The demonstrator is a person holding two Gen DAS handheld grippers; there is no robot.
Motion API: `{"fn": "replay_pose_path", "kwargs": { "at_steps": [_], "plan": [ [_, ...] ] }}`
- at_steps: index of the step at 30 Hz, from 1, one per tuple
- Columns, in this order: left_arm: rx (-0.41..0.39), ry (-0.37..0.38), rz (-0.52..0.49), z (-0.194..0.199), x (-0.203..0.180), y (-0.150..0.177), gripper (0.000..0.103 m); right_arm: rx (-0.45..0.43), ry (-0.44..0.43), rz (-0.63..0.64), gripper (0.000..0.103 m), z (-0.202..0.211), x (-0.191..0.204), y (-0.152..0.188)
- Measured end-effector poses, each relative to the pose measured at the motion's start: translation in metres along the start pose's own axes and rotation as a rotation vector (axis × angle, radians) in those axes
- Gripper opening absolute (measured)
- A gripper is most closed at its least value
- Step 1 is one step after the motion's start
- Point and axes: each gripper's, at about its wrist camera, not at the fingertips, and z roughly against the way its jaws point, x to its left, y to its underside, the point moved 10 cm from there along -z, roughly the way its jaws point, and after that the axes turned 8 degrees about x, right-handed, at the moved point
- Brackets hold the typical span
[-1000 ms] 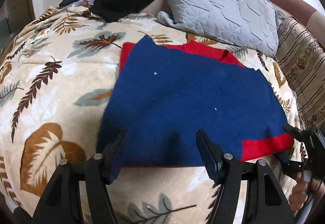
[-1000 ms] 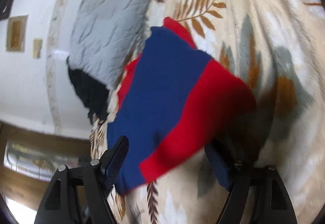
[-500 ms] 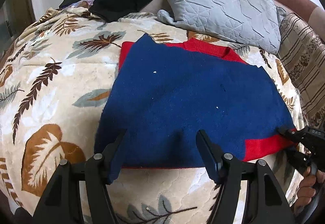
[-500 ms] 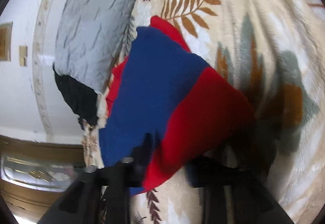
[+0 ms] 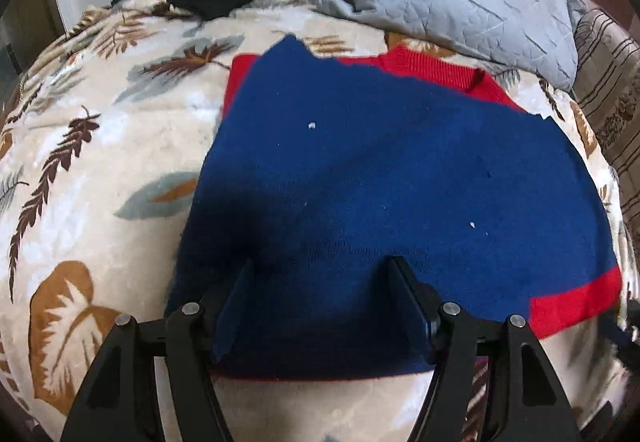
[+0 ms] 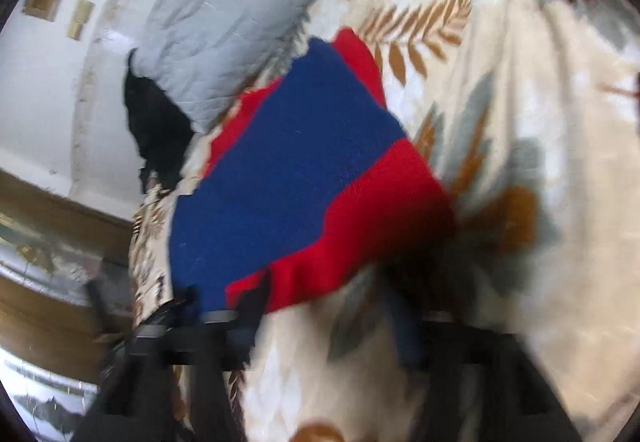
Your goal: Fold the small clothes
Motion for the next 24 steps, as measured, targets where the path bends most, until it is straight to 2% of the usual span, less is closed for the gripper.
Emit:
{"fn": "replay_pose_path", "kwargs": {
  "at_steps": [2, 4, 6, 8, 11, 13, 14, 15, 16, 19, 21, 23, 24],
  "plan": [
    [-0.01, -0.021, -0.029, -0.001, -0.003, 0.002, 0.073, -0.027, 0.008, 0.044, 0.071, 0.024, 0.0, -0.002],
    [-0.021, -0.033, -0.047, -0.002, -0.005, 0.003, 0.074, -0.09, 0.016, 0.076, 0.071, 0.048, 0.0, -0.021],
    [-0.026, -0.035, -0.048, -0.003, -0.005, 0.004, 0.075, -0.1, 0.016, 0.12, 0.071, 0.051, 0.007, -0.051],
    [-0.025, -0.033, -0.051, -0.004, -0.005, 0.003, 0.075, -0.082, 0.05, 0.15, 0.071, 0.033, 0.011, -0.09],
    [-0.021, -0.031, -0.062, -0.005, -0.005, 0.002, 0.076, 0.001, 0.085, 0.151, 0.071, -0.016, 0.007, -0.137],
    [-0.02, -0.028, -0.063, -0.006, -0.006, 0.001, 0.076, 0.075, 0.099, 0.146, 0.069, -0.049, 0.003, -0.155],
    [-0.021, -0.025, -0.065, -0.006, -0.006, 0.001, 0.076, 0.099, 0.112, 0.134, 0.053, -0.062, -0.001, -0.16],
    [-0.023, -0.023, -0.065, -0.006, -0.006, 0.002, 0.076, 0.123, 0.149, 0.159, 0.027, -0.072, -0.002, -0.163],
    [-0.027, -0.02, -0.066, -0.006, -0.006, 0.002, 0.076, 0.127, 0.191, 0.177, 0.017, -0.074, -0.001, -0.164],
    [-0.04, -0.028, -0.079, -0.007, -0.007, 0.004, 0.08, 0.047, 0.27, 0.196, 0.016, -0.061, -0.002, -0.166],
    [-0.033, -0.032, -0.085, -0.004, -0.008, 0.004, 0.08, 0.048, 0.272, 0.132, 0.022, -0.061, -0.015, -0.161],
    [-0.021, 0.008, -0.066, 0.007, -0.007, 0.005, 0.079, 0.009, 0.308, 0.152, 0.038, -0.049, -0.009, -0.158],
    [-0.037, 0.037, -0.038, 0.017, -0.003, 0.004, 0.079, -0.005, 0.33, 0.161, 0.042, -0.042, -0.007, -0.156]
  ]
}}
